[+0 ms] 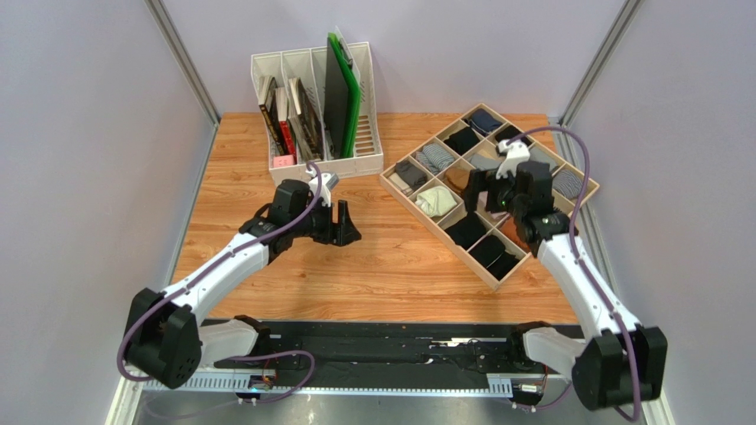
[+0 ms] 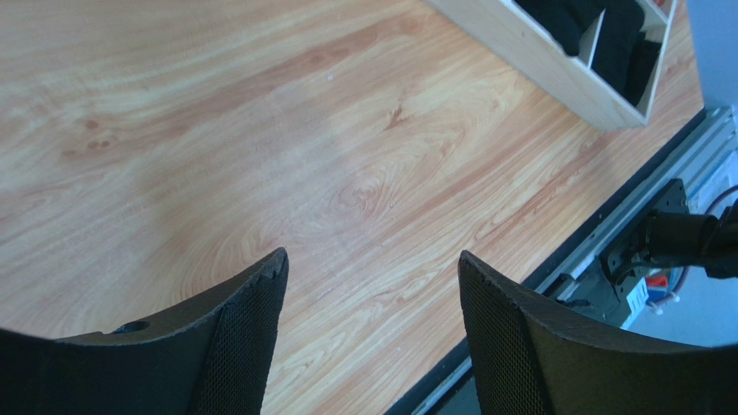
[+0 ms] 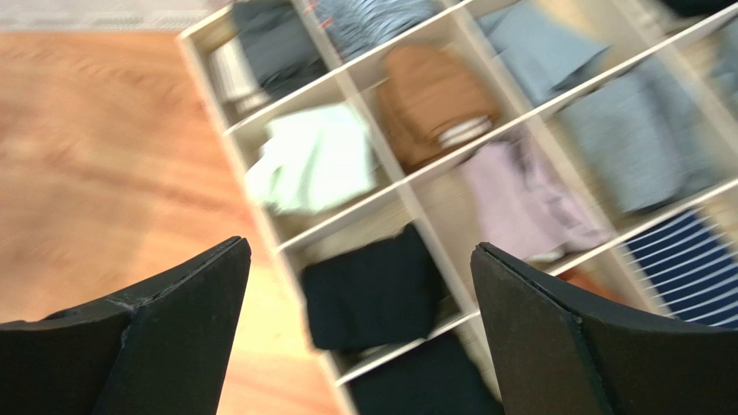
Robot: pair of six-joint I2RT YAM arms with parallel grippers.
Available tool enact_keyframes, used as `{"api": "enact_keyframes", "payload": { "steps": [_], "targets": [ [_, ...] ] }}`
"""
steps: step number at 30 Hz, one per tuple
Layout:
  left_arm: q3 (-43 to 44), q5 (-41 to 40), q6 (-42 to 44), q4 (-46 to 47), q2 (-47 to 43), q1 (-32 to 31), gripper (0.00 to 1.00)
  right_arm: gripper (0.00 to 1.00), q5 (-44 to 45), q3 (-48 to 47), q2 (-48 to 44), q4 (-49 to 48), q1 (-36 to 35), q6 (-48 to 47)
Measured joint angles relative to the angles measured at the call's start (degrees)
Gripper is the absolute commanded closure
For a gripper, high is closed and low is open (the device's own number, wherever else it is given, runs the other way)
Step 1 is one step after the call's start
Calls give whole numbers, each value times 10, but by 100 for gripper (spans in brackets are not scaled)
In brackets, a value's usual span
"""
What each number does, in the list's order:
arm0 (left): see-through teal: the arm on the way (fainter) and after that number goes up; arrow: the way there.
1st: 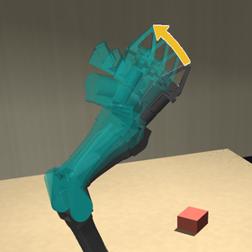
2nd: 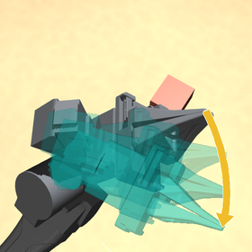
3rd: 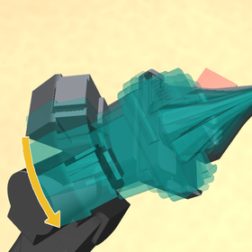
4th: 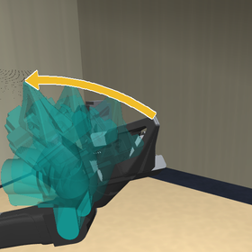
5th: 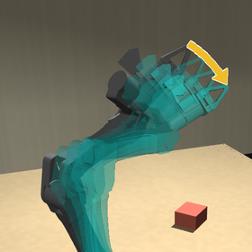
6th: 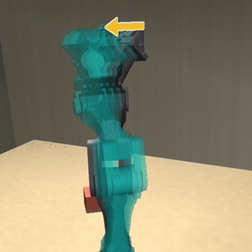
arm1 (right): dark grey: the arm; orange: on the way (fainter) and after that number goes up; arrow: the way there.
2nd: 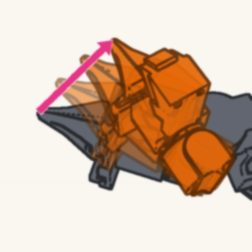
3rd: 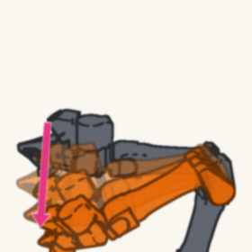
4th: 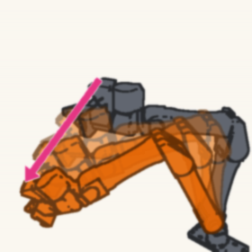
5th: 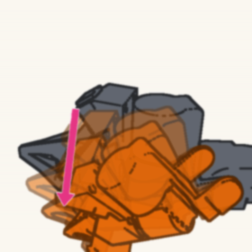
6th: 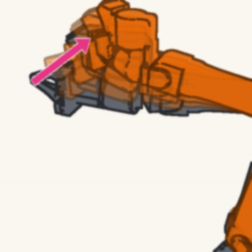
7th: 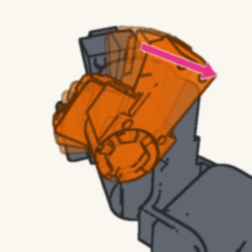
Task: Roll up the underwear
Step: Reset both arms
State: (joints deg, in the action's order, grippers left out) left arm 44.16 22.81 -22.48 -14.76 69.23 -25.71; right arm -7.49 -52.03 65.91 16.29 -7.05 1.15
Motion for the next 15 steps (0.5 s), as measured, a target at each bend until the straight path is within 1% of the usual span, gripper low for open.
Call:
{"api": "enact_keyframes", "payload": {
  "steps": [2, 3, 5, 7, 10, 15],
  "targets": [
    [-13, -7, 0, 9, -26, 0, 21, 0, -5, 48, -50, 3, -38, 29],
    [-18, -9, -1, 10, -39, 0, 17, 0, -6, 63, -67, 1, -45, 37],
    [-34, -23, -1, 11, -77, 0, 16, 0, -6, 115, -121, 2, -57, 66],
    [-40, -33, -1, 12, -102, 0, 16, 0, -3, 145, -154, 3, -58, 82],
    [-43, -53, -2, 13, -130, 0, 16, 0, 7, 170, -180, 4, -58, 94],
    [-43, -80, -3, 9, -141, 0, 15, 0, 16, 172, -179, 6, -58, 95]
  ]
}}
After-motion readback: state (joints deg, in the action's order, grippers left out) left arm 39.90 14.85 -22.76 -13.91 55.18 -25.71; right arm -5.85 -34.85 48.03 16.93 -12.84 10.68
